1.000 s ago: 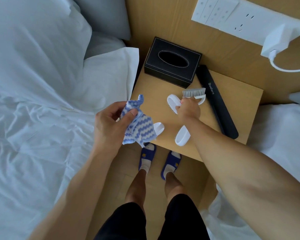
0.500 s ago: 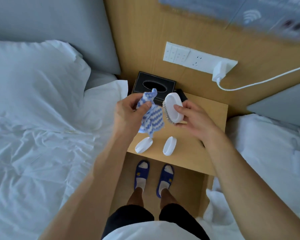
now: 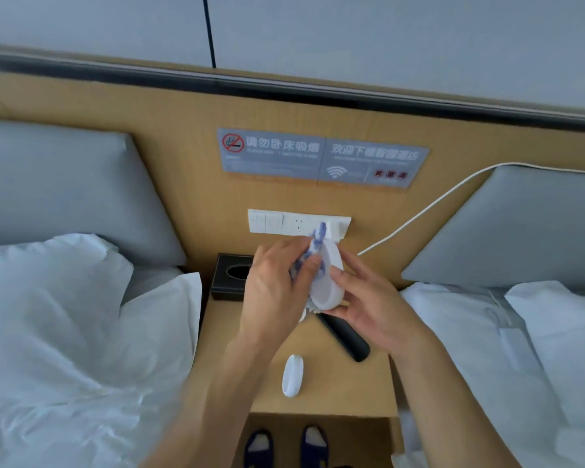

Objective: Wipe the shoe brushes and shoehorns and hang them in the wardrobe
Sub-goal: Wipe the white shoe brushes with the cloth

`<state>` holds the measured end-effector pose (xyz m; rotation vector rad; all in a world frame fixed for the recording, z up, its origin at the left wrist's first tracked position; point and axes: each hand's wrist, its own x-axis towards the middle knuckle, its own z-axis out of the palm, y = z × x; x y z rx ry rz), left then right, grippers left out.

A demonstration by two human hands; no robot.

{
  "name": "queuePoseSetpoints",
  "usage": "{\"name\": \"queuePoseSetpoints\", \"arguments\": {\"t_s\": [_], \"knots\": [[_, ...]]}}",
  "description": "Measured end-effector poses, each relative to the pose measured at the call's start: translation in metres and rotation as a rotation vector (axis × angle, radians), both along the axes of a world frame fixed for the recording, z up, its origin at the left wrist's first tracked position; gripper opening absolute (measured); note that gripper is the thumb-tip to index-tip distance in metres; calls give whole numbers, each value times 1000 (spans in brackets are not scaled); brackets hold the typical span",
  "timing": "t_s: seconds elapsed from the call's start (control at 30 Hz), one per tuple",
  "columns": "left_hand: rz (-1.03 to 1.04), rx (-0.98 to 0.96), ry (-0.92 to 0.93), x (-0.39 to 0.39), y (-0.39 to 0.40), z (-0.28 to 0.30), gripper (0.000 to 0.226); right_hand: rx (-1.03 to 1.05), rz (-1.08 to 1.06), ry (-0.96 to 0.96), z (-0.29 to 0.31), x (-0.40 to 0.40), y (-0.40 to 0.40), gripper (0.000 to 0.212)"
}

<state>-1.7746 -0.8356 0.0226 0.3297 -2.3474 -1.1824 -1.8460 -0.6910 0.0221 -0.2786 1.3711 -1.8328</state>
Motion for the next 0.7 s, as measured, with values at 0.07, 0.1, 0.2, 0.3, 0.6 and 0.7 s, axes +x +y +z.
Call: {"name": "queuePoseSetpoints", "arguments": {"t_s": [0.07, 0.1, 0.2, 0.3, 0.6, 0.7], "knots": [[-87, 29, 33, -2, 8, 7, 23, 0, -21, -4, 9, 0, 11, 42], [-126, 52, 54, -3, 11, 10, 27, 2, -37, -5, 12, -1, 17, 43], [-185, 35, 87, -7, 19, 15, 33, 6, -62, 18, 20, -1, 33, 45], [-195, -46, 116, -10, 26, 20, 36, -2, -122, 19, 25, -1, 42, 46], [-275, -186, 92, -13, 38, 35, 35, -40, -175, 57, 32, -7, 58, 61], [-315, -211, 75, -14, 39, 41, 34, -51, -172, 79, 32, -12, 62, 66]]}}
